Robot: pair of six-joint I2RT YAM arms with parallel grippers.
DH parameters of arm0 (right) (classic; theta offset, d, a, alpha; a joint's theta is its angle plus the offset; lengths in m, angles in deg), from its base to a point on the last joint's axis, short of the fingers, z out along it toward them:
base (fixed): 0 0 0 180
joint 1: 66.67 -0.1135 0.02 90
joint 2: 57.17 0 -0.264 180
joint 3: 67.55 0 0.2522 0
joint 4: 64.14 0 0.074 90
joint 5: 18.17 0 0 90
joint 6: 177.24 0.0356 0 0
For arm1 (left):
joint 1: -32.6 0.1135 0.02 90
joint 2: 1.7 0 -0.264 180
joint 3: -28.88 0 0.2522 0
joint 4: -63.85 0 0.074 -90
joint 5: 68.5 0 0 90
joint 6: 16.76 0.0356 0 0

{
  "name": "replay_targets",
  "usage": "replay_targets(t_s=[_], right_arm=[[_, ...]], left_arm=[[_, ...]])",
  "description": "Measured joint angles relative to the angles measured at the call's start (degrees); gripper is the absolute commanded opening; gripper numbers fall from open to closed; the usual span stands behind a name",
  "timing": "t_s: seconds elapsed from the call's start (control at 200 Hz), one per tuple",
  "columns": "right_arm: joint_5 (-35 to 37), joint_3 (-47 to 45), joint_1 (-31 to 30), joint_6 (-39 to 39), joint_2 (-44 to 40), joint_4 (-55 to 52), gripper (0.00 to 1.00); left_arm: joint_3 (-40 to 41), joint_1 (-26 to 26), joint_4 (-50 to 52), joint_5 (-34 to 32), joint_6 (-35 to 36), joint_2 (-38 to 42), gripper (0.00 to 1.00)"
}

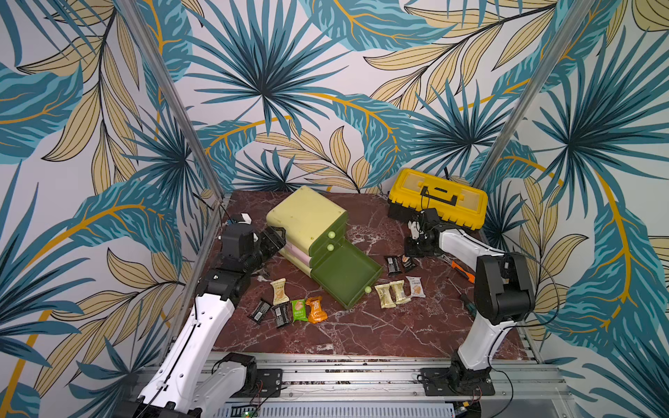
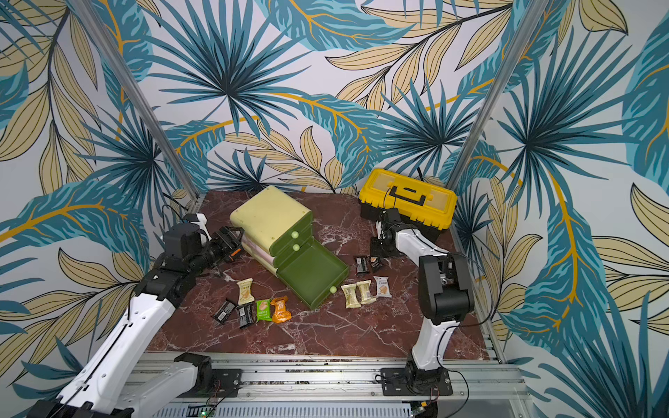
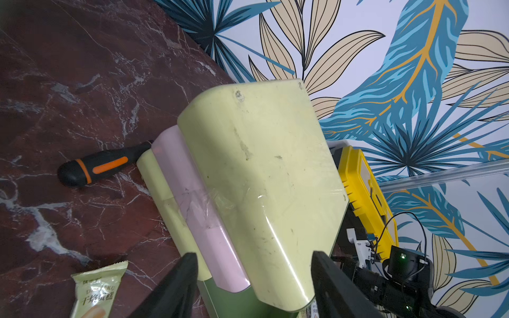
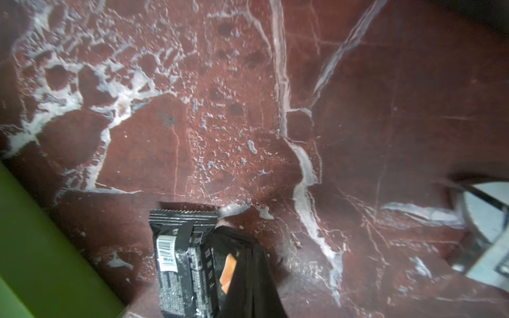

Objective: Take the cookies out of the drawer
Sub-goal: Place the cookie at the center of the board.

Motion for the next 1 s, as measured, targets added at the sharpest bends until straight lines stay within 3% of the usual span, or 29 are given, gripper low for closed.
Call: replay_targets(t_s=[0.135,0.225,0.32,0.426,0.566,0.751,0.997], right_arm=[[0.28,0.52,0.0,0.02,1.4,0.13,0.0],[1.09,0.79,0.0,0.07,1.6,0.28,0.12],[2.32,1.14,0.0,0.63,1.57,0.39,0.34],[4.17,1.11,0.0,0.63,0.87,0.31,0.45],[5.49,0.76,-0.02,0.85,-4.59,0.11,0.46],[4.63,-2.36,-2.12,4.83,-18.78,1.77,0.45],[1.77,-20.87,-13.44,10.49,-34.73,11.61,0.45]], left_arm=[[0.0,0.0,0.02,-0.17,-0.17,1.05,0.7],[0.02,0.0,0.15,-0.24,-0.52,1.38,0.7],[0.04,0.0,0.5,-0.37,-0.98,1.68,0.7],[0.04,0.0,0.66,-0.33,-0.98,1.95,0.7],[-0.15,0.0,0.96,0.39,0.17,1.66,0.7],[-5.2,0.04,1.4,4.04,2.73,-3.39,0.7],[-17.53,-0.46,0.83,8.15,5.6,-11.76,0.7]])
